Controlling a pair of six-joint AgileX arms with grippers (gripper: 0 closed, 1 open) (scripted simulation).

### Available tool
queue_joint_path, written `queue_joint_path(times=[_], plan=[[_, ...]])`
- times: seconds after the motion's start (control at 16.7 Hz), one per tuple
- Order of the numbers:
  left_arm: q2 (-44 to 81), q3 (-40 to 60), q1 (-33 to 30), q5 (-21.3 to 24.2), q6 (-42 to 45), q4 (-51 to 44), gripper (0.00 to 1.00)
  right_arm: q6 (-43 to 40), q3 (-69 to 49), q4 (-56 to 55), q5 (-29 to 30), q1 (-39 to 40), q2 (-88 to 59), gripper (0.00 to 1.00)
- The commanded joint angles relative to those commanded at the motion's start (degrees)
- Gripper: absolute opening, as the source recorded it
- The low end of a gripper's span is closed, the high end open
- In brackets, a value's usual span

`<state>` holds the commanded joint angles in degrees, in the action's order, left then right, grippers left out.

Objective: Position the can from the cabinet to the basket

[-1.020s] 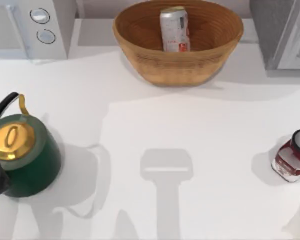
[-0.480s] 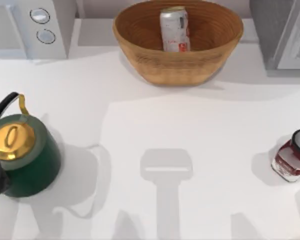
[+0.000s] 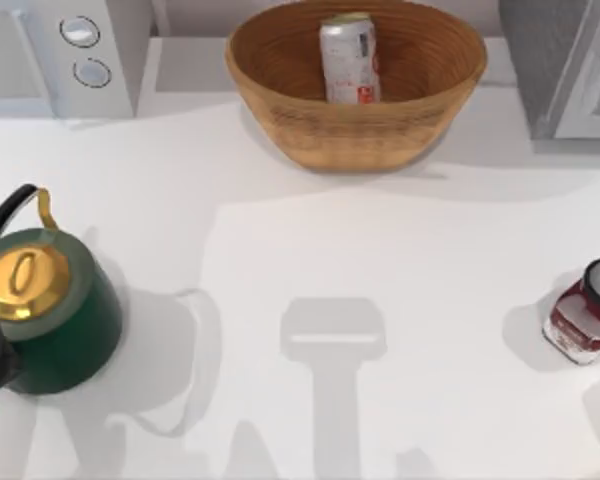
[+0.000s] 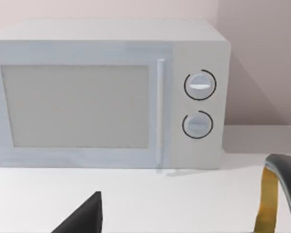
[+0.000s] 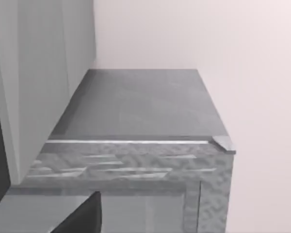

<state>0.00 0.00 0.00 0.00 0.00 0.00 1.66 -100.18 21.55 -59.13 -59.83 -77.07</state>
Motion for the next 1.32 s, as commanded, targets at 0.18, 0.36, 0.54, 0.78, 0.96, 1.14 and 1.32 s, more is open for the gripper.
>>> queue_joint_path(times=[0.18,0.36,0.54,0.78,0.96,1.14,1.32], plan=[[0.0,0.0,0.0,0.0,0.0,0.0,1.00,-0.1,-0.4,0.2,3.6,3.3,-0.1,1.00],[0.0,0.0,0.0,0.0,0.0,0.0,1.00,-0.2,-1.3,0.5,12.0,11.6,-0.2,1.00],[0.0,0.0,0.0,0.0,0.0,0.0,1.00,-0.3,-2.1,1.0,24.5,24.2,-0.1,1.00],[0.0,0.0,0.0,0.0,0.0,0.0,1.00,-0.5,-2.2,1.8,44.9,44.7,0.4,1.00],[0.0,0.0,0.0,0.0,0.0,0.0,1.00,-0.6,-1.4,2.5,60.3,60.3,1.1,1.00],[0.0,0.0,0.0,0.0,0.0,0.0,1.00,-0.7,-0.2,3.0,73.3,73.4,1.9,1.00],[0.0,0.0,0.0,0.0,0.0,0.0,1.00,-0.8,0.9,3.4,81.9,81.9,2.6,1.00]])
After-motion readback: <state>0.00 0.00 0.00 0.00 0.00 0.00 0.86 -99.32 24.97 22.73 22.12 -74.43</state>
